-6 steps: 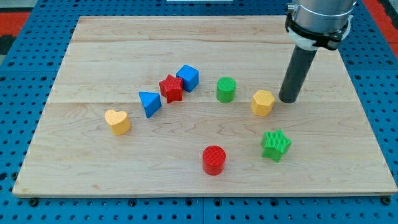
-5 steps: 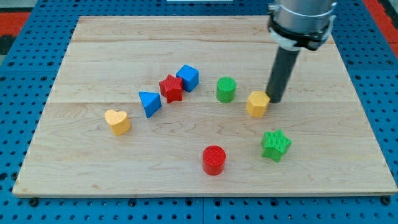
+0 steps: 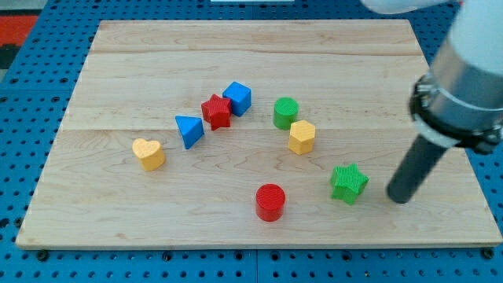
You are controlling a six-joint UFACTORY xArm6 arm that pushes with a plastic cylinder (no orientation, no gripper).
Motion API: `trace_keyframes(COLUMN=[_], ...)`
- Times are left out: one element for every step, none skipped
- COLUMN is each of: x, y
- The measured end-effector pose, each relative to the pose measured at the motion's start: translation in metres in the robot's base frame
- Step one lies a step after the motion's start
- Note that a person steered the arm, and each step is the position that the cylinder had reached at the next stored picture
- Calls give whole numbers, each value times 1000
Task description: Push the green star below the hexagon
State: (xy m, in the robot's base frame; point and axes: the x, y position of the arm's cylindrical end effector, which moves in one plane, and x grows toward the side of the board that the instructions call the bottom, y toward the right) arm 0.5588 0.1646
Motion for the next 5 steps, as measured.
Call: trace_keyframes(x=[0,-1,-10,-16,30], y=[-42,-64,-71,-70,-63])
